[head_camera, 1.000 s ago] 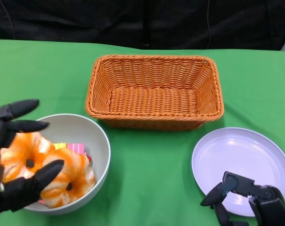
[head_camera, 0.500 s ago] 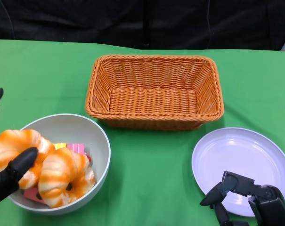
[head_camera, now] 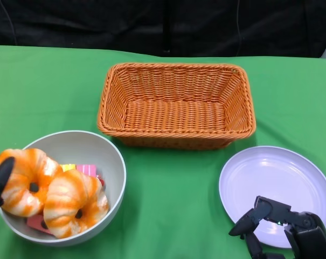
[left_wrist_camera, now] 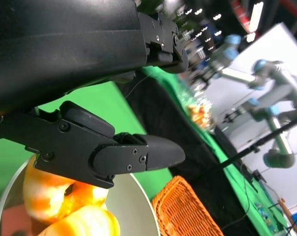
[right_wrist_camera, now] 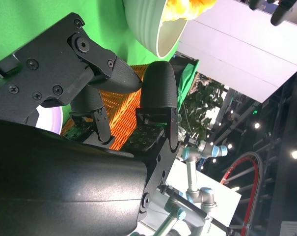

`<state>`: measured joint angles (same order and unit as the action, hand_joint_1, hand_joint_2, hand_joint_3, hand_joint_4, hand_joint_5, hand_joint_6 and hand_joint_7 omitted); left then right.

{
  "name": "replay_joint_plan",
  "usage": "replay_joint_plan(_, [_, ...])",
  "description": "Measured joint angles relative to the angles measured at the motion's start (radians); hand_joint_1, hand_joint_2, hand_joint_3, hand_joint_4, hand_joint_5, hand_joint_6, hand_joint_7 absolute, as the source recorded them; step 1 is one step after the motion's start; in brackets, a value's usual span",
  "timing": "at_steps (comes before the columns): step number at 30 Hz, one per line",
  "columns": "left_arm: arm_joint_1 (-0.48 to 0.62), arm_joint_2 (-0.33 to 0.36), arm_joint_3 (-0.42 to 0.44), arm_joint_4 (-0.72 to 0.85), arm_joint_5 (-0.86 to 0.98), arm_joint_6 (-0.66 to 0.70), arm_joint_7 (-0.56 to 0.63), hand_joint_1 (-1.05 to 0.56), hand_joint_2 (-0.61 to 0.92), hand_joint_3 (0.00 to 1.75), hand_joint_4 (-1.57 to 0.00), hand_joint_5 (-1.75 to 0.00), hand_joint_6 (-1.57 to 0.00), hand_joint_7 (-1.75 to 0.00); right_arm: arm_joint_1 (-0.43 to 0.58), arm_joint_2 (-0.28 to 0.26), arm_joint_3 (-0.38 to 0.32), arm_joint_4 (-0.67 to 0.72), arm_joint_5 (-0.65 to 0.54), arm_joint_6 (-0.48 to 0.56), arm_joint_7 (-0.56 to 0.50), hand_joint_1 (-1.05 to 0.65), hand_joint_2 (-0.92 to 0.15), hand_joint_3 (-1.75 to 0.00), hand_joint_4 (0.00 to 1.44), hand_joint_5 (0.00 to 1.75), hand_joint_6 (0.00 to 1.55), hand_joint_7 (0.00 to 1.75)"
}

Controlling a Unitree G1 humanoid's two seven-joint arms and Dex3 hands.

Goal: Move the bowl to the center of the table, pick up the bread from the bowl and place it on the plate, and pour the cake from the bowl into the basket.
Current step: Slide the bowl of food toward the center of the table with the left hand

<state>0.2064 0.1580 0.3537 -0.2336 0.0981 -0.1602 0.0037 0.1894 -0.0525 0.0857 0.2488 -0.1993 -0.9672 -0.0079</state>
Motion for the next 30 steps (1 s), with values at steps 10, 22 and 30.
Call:
replay_joint_plan(10, [-0.029,0.032,0.019,-0.002,-0.280,0.297,-0.112,-0.82,0.92,0.76,0.00,-0.12,0.00,-0.15,0.000,0.000,0.000,0.000,0.002,0.000,0.000,-0.37,-0.41,-1.25,0.71,1.55,0.82,1.18])
replay_joint_plan(22, [-0.095,0.098,0.042,0.003,-0.459,0.609,-0.168,-0.75,0.92,0.80,0.00,0.00,0.00,-0.04,0.002,-0.003,-0.001,-0.005,0.002,0.000,0.004,-0.37,-0.42,-1.24,0.70,1.55,0.81,1.19])
replay_joint_plan(30, [-0.163,0.131,0.093,0.098,-0.631,0.810,-0.218,-0.76,0.92,0.80,0.00,0.00,0.00,0.00,0.009,-0.011,-0.002,-0.017,0.004,0.002,0.007,-0.37,-0.43,-1.23,0.71,1.55,0.81,1.19])
